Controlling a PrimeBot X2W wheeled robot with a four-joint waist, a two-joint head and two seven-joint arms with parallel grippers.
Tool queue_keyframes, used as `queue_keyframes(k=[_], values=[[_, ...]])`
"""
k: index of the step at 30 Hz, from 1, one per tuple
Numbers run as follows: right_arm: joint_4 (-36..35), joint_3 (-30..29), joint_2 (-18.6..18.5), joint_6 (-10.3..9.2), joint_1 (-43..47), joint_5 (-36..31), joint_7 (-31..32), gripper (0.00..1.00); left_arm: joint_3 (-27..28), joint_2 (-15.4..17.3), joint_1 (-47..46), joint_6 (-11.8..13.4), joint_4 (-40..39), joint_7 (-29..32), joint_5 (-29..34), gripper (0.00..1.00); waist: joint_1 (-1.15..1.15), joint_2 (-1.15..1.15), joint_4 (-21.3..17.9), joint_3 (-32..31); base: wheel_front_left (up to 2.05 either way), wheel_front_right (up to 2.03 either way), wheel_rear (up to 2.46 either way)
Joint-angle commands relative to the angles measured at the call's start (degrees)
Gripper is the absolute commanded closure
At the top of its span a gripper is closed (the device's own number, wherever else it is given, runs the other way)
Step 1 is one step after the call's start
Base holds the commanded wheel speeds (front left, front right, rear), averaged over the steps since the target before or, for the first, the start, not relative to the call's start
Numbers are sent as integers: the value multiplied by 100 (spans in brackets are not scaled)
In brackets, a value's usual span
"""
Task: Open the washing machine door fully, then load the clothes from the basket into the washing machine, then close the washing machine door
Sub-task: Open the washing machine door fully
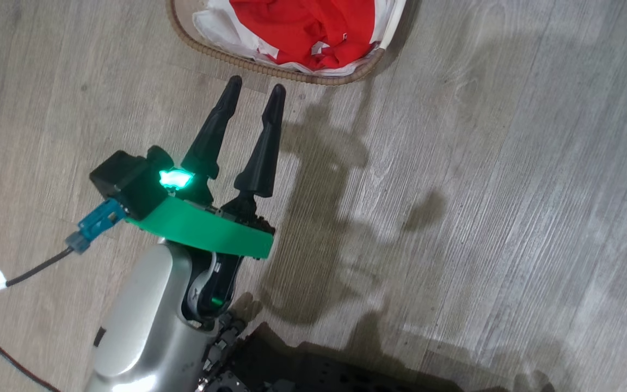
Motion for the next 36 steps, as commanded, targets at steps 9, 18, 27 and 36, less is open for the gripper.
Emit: queue_keyframes(k=[9,18,27,36], values=[[-114,-274,234,42,120,107,609,100,155,95,47,3,-128,-72,91,0,-1,0,-72,-165,0,0,0],[-113,-382,256,42,763,119,771,100,107,95,171,40,-70,-72,134,0,-1,0,-80,-641,0,0,0],[-138,-434,288,42,1410,225,884,100,256,95,329,85,-15,-72,186,0,-1,0,-19,-1125,0,0,0],[-349,-486,355,42,1986,423,1052,100,474,95,502,85,42,-72,264,0,-1,0,62,-1555,0,0,0]])
